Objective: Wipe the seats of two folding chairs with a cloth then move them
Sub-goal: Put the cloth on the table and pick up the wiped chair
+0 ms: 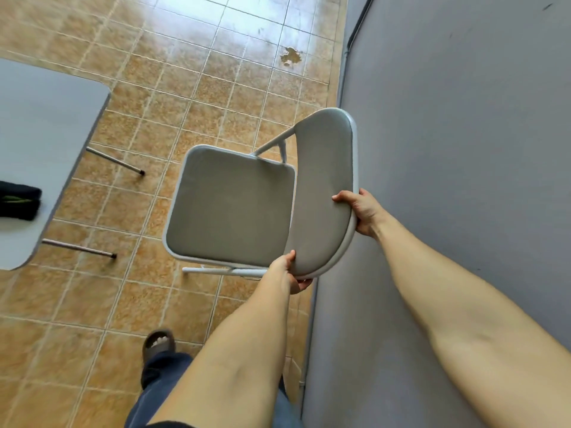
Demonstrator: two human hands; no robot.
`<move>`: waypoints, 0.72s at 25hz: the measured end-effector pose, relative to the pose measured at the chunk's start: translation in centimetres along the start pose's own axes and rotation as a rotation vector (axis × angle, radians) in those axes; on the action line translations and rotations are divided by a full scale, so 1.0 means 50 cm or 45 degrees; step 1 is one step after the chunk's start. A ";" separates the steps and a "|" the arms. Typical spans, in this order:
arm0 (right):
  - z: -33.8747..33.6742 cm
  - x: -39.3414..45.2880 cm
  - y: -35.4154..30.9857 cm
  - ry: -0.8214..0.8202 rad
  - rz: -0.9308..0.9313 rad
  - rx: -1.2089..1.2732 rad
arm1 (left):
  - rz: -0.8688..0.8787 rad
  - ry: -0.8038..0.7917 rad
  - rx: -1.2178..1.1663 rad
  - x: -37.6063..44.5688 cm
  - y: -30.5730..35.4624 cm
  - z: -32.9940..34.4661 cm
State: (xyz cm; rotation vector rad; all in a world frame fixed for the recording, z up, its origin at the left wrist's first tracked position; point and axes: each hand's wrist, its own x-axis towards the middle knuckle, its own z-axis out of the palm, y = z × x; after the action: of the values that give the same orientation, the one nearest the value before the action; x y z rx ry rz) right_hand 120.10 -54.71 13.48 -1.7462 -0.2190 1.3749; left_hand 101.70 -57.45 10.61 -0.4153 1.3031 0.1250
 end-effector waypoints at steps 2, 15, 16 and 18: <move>0.057 -0.002 0.003 0.009 -0.018 0.016 | 0.037 -0.001 -0.010 -0.017 0.037 -0.034; 0.405 -0.027 0.027 -0.038 -0.049 0.081 | 0.181 0.099 0.064 -0.123 0.274 -0.261; 0.426 -0.027 0.027 -0.049 -0.049 0.080 | 0.183 0.114 0.040 -0.128 0.287 -0.274; 0.475 -0.029 0.028 -0.064 -0.060 0.059 | 0.193 0.118 0.007 -0.138 0.315 -0.307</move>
State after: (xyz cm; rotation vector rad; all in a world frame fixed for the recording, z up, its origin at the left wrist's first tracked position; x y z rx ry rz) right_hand 98.75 -44.08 13.41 -1.6601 -0.2521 1.3802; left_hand 80.84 -47.60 10.47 -0.3208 1.4260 0.2314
